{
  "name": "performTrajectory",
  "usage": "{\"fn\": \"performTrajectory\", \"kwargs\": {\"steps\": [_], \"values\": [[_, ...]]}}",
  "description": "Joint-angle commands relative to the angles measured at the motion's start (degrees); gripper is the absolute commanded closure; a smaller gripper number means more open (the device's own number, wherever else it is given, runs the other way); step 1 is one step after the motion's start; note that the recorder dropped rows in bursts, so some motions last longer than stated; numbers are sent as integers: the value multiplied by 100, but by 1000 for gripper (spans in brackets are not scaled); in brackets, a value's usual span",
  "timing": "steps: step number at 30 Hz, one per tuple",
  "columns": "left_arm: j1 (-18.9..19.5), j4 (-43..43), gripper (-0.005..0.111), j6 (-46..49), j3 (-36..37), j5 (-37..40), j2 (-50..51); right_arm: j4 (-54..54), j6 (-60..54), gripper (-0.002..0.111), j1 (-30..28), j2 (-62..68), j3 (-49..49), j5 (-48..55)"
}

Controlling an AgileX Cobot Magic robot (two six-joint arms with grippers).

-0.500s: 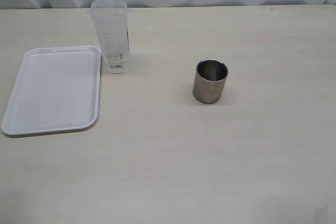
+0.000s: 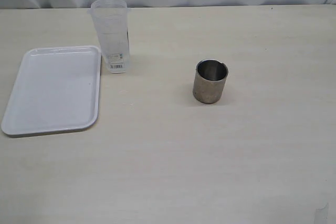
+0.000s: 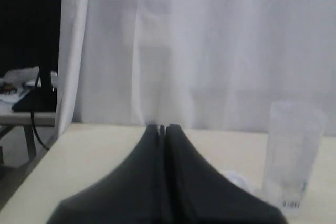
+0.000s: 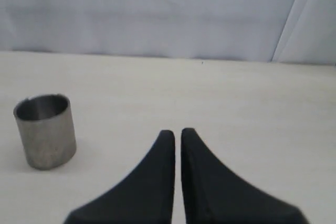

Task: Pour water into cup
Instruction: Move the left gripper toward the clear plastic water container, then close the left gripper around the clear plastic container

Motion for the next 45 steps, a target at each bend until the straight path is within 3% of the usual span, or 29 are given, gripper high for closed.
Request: {"fn": "performTrajectory", "kwargs": {"steps": [1,6,8,10,12,14,15,16,17,18,21,23,27,35,45], "values": [[-60,-232,107,-42,16,-1051,-13,-39,-67,104,-37,-21,12,-1153],[-60,-182,107,-359,16,-1971,-13,3,-16,104,-25,-21,12,-2073],[-60,-74,107,-1017,16,-2075,-13,3,25,104,-25,-21,12,-2550],[-60,383,107,-1617,16,-2253,-13,3,438,104,-25,-21,12,-3022],[-60,1410,97,-2194,16,-2774,173,-9,1459,104,-25,-21,12,-3356],[-60,1656,73,-2501,-64,-3343,801,-66,1556,104,-25,-21,12,-3433],[-60,1738,47,-2516,-141,-3718,1249,-66,1556,101,-25,-21,12,-3433],[-60,1855,33,-2516,-205,-3984,1625,-66,1556,97,-25,-21,12,-3433],[-60,2098,10,-2568,-348,-4178,2170,-66,1556,88,-25,-21,12,-3433],[-60,2359,2,-2645,-455,-4199,2584,-66,1556,83,-25,-21,12,-3433],[-60,3178,2,-2823,-594,-5299,4203,-66,1556,60,-25,-21,12,-3378],[-60,3419,2,-2616,-599,-6260,5271,-66,1556,51,-25,-21,12,-3253],[-60,4347,2,-2326,-1035,-6580,6955,-66,1539,37,-25,-21,12,-3146],[-60,5393,2,-1858,-1927,-7066,8993,-66,1539,34,-25,-21,12,-3159],[-60,5600,2,-1810,-3051,-7066,10642,-66,1539,34,-25,-21,12,-3159]]}}
